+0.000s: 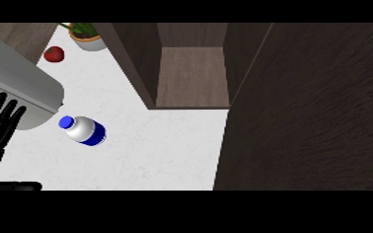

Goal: Pick up the bottled water, place it into the cabinet and close the cabinet

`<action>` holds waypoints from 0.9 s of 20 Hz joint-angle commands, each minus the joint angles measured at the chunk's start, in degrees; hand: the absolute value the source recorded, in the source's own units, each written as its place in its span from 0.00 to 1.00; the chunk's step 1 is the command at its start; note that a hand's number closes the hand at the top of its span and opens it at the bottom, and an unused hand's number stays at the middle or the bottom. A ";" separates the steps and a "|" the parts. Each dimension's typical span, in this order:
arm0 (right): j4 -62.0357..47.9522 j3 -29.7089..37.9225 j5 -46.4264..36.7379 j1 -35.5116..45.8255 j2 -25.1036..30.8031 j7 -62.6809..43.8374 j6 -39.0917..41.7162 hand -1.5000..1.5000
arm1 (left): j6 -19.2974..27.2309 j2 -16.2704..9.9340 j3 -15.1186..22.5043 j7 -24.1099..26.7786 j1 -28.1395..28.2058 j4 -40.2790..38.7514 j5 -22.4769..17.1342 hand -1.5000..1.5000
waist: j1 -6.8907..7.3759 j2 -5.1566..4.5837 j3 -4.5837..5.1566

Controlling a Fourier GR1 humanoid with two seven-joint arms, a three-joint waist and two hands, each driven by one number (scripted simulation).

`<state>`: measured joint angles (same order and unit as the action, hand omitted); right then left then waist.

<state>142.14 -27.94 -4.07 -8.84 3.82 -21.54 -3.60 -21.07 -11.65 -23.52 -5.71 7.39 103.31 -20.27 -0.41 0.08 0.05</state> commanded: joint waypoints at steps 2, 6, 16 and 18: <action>6.12 -0.22 -4.71 -0.96 1.68 -2.49 -0.82 0.00 | 1.13 0.99 1.90 2.90 -2.26 -8.02 6.20 0.00 | -0.20 -0.02 -0.01; 6.73 -2.67 -5.48 -3.51 2.96 -0.32 -1.27 0.00 | -0.15 2.76 3.85 11.17 -2.43 -16.33 11.16 0.00 | -0.39 0.04 0.00; 3.76 -3.03 -6.29 1.04 2.67 -2.38 -4.24 0.00 | -3.51 -2.70 0.84 25.80 -13.14 -47.11 14.49 0.00 | -0.71 -0.18 0.11; 2.50 2.19 -2.66 2.91 3.50 -1.57 -3.08 0.00 | -4.45 -3.95 1.10 26.33 -12.71 -45.63 14.27 0.00 | 0.03 -0.12 0.00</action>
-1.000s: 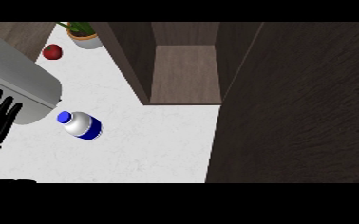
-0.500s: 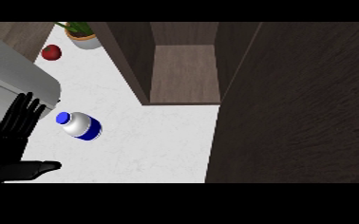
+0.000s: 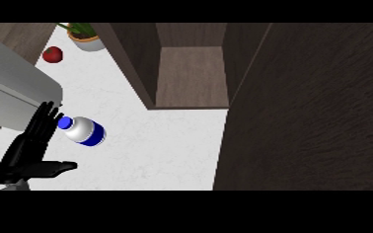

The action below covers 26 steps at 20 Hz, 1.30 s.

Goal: Pick up the bottled water, place it into the cabinet and close the cabinet

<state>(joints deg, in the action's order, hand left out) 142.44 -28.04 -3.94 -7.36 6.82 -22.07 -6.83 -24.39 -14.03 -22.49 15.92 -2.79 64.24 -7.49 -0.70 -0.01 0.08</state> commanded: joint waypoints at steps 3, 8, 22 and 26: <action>7.60 -3.62 -7.76 0.45 0.46 -5.87 -2.12 0.00 | -1.10 -2.80 -0.17 9.63 -5.03 -15.15 3.63 0.00 | -0.25 0.05 0.03; 4.57 -3.16 -5.29 -2.96 2.43 0.41 -1.52 0.00 | 1.23 -1.50 -0.28 19.61 -10.02 -28.23 6.04 0.00 | -0.51 -0.05 0.01; 6.07 -2.41 -4.14 -1.17 4.46 -1.77 -3.91 0.00 | 3.27 -3.72 -2.66 31.99 -19.73 -46.03 6.38 0.00 | -0.84 -0.19 0.08; 3.79 -2.10 -2.36 -1.88 5.05 1.32 -3.34 0.00 | 1.80 -3.63 -2.42 35.32 -20.14 -47.94 6.32 0.00 | -0.55 -0.20 0.05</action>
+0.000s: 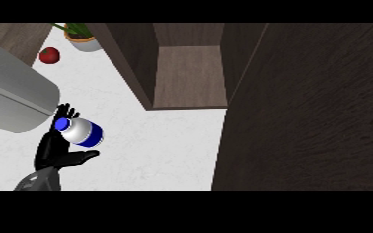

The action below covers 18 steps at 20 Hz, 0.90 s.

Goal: Pick up the bottled water, place it into the cabinet and close the cabinet

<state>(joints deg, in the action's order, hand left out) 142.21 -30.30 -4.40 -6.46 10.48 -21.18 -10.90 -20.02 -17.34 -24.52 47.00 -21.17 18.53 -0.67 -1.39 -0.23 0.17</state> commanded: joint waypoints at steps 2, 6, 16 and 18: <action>5.65 0.56 -2.10 -1.42 1.15 -1.79 0.09 0.00 | -3.70 0.06 0.07 3.04 -2.83 -2.15 -0.70 1.00 | 0.30 0.09 -0.06; 7.76 1.76 -1.10 -2.19 3.19 -1.77 0.85 0.00 | -6.36 0.63 0.73 5.10 -3.03 -3.04 -0.45 1.00 | -0.13 0.05 -0.04; 2.82 0.85 -1.91 0.72 2.00 -1.08 -0.67 0.00 | 11.84 5.12 8.16 15.61 -2.75 4.76 8.03 1.00 | 0.66 0.21 -0.11; 3.05 -3.98 -6.07 1.13 0.59 -3.13 -2.64 0.00 | 14.25 10.28 9.97 13.92 -2.47 7.73 8.42 1.00 | 1.04 0.51 -0.13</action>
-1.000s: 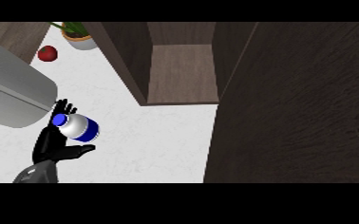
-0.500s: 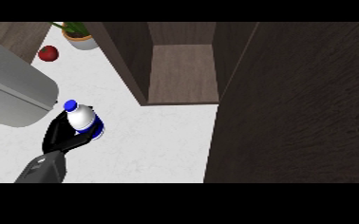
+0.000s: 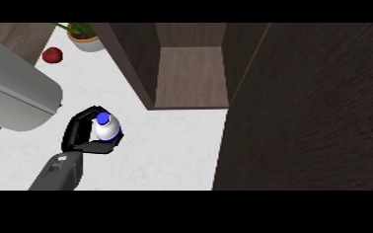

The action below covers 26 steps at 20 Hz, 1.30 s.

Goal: Pick up the bottled water, place it into the cabinet and close the cabinet

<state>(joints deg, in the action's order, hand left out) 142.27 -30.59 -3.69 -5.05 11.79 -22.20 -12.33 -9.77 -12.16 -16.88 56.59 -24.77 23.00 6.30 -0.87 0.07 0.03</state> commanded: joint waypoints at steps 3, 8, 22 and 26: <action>5.93 -4.84 -6.39 -2.61 0.04 -1.77 -2.01 0.00 | 12.27 11.70 3.27 3.00 -0.16 3.53 1.88 1.00 | -0.25 0.28 0.02; 5.22 -1.58 -4.02 -2.05 0.81 -1.77 -2.03 0.00 | 7.56 12.01 9.95 -2.95 1.22 10.85 -6.27 1.00 | 0.55 0.37 -0.04; 2.50 -3.13 -4.17 -3.16 2.34 1.64 -3.27 0.00 | 26.09 12.13 35.80 -25.65 0.88 37.07 -28.08 1.00 | 0.31 0.23 -0.01; 7.59 -1.95 -3.74 -7.15 4.98 2.00 -2.52 0.00 | 30.32 12.15 37.28 -27.96 -1.41 38.40 -28.79 1.00 | 0.06 0.08 0.00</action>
<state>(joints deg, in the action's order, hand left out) 142.42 -32.24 -3.39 -10.89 15.47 -16.38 -14.80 15.70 -0.18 17.23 31.99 -23.68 58.90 -20.22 -0.67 0.27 -0.01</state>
